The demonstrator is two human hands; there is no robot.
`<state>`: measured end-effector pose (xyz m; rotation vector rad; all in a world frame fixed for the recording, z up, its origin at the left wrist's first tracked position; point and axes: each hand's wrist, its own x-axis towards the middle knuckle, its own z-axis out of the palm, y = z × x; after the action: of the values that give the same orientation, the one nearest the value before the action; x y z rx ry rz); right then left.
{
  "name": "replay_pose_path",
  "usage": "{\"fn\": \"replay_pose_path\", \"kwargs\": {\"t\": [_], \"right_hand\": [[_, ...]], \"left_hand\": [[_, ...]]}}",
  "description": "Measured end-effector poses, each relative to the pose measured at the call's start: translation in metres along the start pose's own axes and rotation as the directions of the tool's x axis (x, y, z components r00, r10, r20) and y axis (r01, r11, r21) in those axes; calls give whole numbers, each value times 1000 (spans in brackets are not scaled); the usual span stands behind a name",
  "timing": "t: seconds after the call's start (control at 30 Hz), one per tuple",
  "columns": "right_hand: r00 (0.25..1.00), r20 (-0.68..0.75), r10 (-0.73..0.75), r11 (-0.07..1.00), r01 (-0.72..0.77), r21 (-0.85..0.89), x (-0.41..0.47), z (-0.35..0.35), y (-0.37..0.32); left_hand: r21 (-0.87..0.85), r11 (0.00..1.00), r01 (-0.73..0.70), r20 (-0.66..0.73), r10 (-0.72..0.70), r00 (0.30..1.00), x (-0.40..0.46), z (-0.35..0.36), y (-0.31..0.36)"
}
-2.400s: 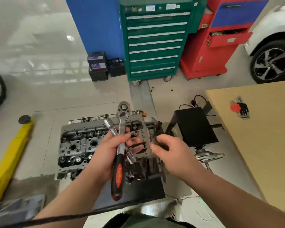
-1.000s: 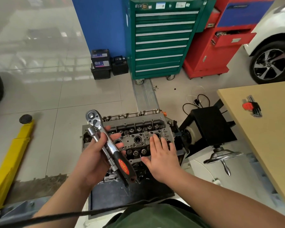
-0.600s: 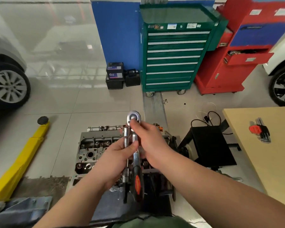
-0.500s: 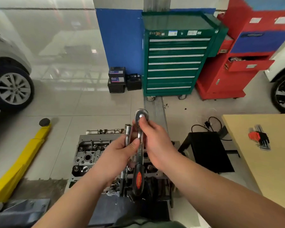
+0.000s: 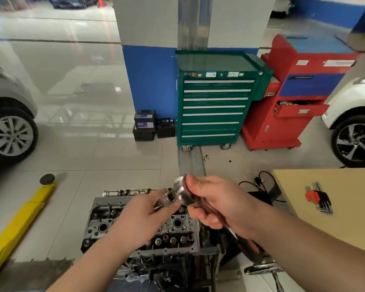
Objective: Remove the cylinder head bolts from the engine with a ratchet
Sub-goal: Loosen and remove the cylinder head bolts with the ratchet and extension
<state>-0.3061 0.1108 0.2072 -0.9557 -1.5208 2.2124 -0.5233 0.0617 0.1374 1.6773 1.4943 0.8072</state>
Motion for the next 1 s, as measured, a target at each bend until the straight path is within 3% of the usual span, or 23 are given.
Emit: {"fn": "replay_pose_path", "kwargs": {"t": [0.23, 0.43, 0.63, 0.83, 1.0], "right_hand": [[999, -48, 18, 995, -23, -92, -4, 20, -8], [997, -72, -2, 993, -6, -115, 1, 28, -19], [992, -54, -112, 992, 115, 55, 0, 31, -27], [986, -129, -103, 994, 106, 15, 1, 33, -28], [989, -149, -13, 997, 24, 74, 0, 29, -26]], "left_hand": [[69, 996, -62, 23, 60, 998, 12, -17, 12], [-17, 999, -27, 184, 30, 983, 19, -35, 19], [-120, 992, -31, 50, 37, 998, 20, -42, 36], [180, 981, -70, -54, 81, 995, 23, -48, 44], [608, 793, -30, -141, 145, 979, 26, -48, 49]]}}
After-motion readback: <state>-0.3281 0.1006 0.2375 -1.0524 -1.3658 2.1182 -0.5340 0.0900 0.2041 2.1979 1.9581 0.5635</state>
